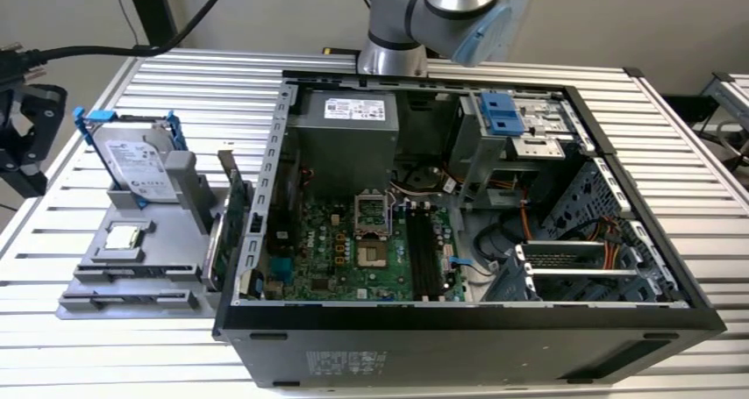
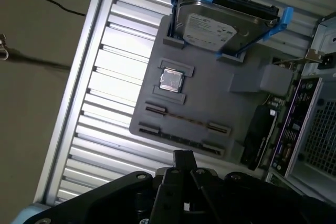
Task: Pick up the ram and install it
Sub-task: 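Pick up the ram and move it above insertion slot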
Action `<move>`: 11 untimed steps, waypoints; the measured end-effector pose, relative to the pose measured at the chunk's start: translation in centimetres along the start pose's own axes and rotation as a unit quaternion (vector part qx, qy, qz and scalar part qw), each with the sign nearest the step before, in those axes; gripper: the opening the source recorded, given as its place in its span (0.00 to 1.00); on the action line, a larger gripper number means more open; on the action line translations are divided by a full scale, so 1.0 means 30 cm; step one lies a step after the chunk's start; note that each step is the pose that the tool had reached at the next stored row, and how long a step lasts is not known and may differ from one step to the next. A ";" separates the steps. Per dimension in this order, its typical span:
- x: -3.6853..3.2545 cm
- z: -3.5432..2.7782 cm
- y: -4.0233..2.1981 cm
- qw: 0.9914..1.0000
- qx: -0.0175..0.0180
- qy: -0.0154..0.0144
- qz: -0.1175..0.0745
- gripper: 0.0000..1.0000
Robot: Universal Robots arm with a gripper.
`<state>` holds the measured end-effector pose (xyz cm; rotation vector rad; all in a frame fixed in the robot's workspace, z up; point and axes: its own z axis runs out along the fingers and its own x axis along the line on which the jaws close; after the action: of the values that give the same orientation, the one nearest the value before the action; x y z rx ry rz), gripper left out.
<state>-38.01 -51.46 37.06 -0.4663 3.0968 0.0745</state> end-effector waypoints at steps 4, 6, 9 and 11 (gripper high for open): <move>0.000 0.000 0.000 1.000 0.000 0.001 -0.017 0.00; 0.000 0.000 0.000 1.000 0.000 0.001 -0.027 0.00; 0.000 0.000 0.000 0.999 -0.001 0.002 -0.047 0.00; 0.000 0.000 0.000 0.998 -0.001 0.003 -0.062 0.00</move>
<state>-38.01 -51.47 37.06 -0.6589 3.0646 0.0753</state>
